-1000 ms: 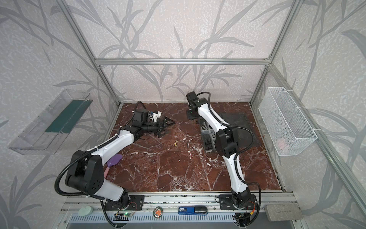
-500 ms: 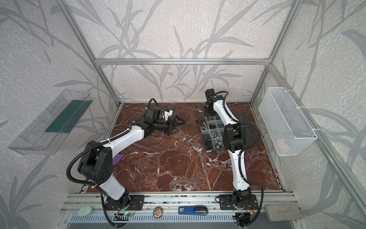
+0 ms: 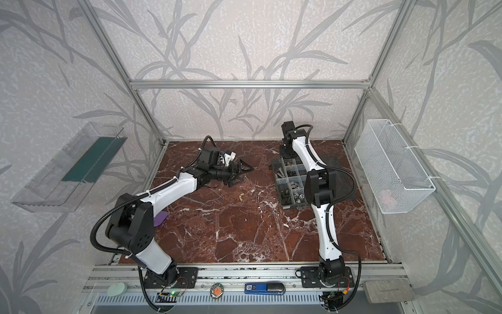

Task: Sort the screws and nuts into containers
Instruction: Place the nut into the container, then pick up the nut from the center of the table.

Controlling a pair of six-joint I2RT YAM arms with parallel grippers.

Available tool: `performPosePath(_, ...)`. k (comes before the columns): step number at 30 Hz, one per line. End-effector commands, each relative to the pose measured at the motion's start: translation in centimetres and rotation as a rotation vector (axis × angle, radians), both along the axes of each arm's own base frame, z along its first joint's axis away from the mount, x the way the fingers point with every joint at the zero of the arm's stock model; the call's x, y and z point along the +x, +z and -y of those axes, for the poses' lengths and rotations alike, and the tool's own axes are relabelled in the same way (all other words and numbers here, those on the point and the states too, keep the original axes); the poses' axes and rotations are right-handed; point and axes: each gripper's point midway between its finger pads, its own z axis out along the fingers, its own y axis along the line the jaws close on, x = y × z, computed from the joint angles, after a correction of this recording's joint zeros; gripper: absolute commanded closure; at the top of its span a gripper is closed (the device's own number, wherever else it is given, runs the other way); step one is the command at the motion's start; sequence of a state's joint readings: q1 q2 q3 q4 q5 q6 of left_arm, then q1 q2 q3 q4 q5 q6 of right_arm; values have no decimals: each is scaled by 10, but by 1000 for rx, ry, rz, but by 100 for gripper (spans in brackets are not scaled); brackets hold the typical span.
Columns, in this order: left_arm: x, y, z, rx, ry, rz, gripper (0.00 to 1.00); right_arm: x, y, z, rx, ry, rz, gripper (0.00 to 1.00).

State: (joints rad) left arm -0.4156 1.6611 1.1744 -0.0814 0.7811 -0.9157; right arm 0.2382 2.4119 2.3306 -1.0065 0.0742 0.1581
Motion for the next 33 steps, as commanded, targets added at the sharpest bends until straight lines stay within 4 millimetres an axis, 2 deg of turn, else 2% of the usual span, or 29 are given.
performPosePath(1, -6, 10, -12, 11, 19, 28, 0, -18, 44, -21, 14, 64, 56, 70)
performPosePath(6, -6, 10, -47, 14, 105, 30, 0, -51, 60, -67, 43, 155, 94, 64)
performPosePath(9, -8, 8, -71, -4, 158, 15, 1, -76, 57, -96, 57, 205, 88, 63)
performPosePath(13, -15, 2, -95, -23, 200, -8, 1, -109, 44, -137, 69, 269, 66, 57)
performPosePath(22, -34, -9, -112, -43, 220, -34, 1, -169, -15, -205, 128, 296, -51, 55)
performPosePath(30, -43, -17, -119, -53, 228, -48, 1, -197, -48, -243, 176, 268, -113, 55)
performPosePath(33, -44, -17, -120, -58, 227, -45, 1, -201, -61, -248, 164, 254, -130, 55)
